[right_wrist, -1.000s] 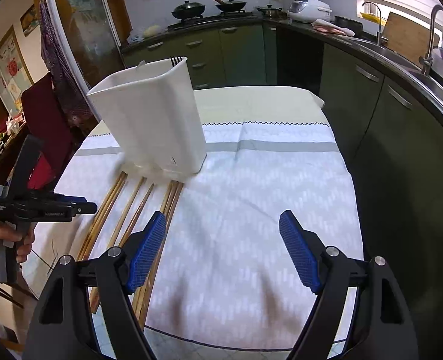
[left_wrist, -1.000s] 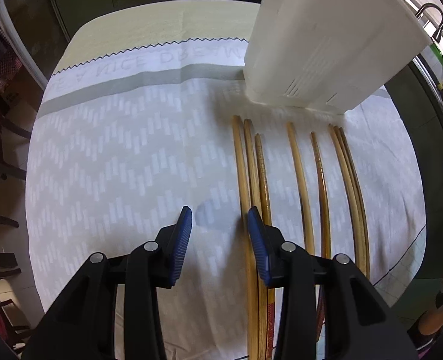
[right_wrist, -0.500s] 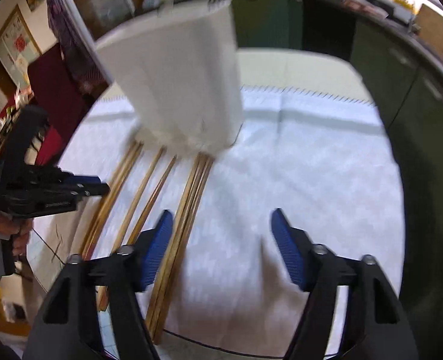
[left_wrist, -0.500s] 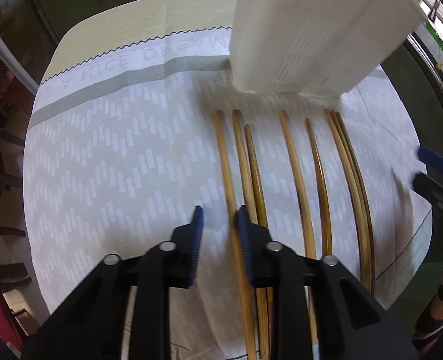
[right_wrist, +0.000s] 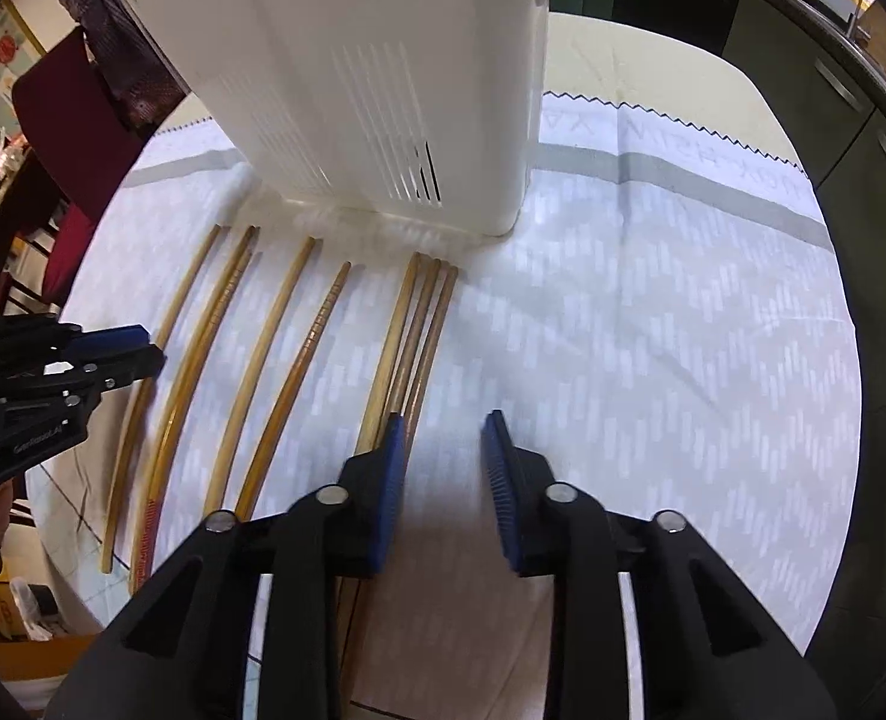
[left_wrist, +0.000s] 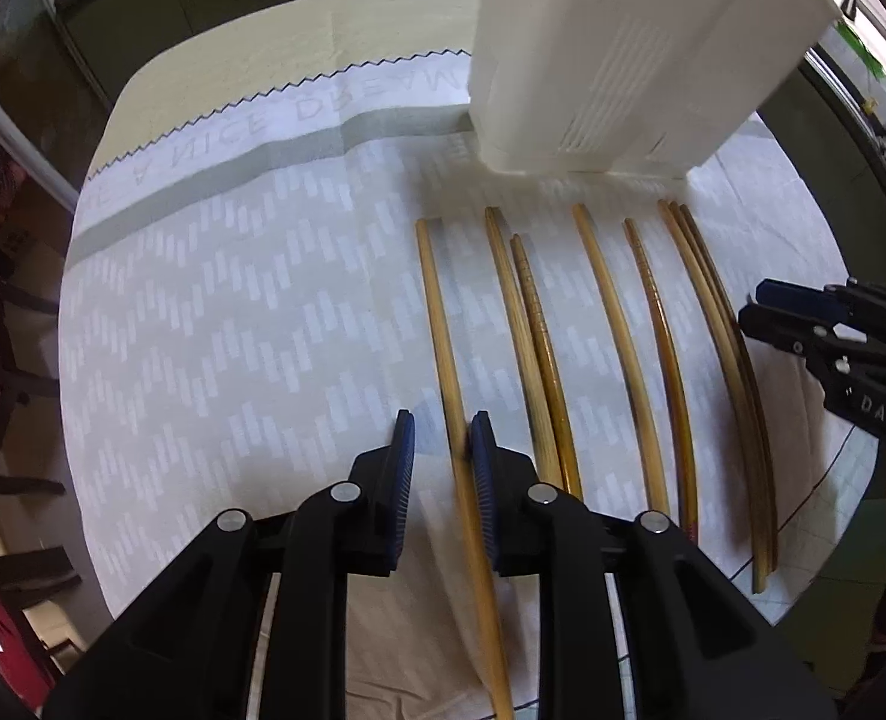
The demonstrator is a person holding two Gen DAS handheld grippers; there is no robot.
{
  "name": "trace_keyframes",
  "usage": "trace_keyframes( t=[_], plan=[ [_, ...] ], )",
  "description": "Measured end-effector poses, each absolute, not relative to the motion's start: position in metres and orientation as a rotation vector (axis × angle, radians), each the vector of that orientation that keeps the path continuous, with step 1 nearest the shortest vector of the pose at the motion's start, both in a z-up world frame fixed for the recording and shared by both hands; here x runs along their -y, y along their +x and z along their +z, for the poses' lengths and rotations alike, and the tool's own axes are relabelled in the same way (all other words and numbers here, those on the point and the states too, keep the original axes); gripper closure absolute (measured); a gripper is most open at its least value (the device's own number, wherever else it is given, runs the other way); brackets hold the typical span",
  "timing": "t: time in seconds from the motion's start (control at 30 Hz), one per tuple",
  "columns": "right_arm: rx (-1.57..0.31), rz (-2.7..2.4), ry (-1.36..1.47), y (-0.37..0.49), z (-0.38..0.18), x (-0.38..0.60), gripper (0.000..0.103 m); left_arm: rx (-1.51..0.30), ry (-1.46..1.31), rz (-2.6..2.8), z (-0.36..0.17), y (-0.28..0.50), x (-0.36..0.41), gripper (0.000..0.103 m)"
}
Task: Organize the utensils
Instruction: 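Grasp one wooden chopstick with the left tool while the right tool grasps another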
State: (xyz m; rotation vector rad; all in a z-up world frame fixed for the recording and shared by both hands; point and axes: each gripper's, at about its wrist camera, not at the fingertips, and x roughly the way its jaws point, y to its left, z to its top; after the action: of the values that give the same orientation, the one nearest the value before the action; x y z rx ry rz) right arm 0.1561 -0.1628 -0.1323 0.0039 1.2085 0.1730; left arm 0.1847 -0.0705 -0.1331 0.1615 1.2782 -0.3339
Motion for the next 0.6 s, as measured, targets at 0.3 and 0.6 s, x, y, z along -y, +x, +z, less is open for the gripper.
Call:
trace_keyframes(
  t=[0.3,0.6],
  plan=[
    [-1.223,0.15,-0.042,0.165,-0.133,0.136,0.087,-1.285,0.144,-0.333,-0.134,0.185,0.072,0.083],
    [-1.243,0.118,-0.084,0.176,-0.137,0.114,0.089,-1.299,0.166,-0.32,-0.133,0.191,0.078,0.083]
  ],
)
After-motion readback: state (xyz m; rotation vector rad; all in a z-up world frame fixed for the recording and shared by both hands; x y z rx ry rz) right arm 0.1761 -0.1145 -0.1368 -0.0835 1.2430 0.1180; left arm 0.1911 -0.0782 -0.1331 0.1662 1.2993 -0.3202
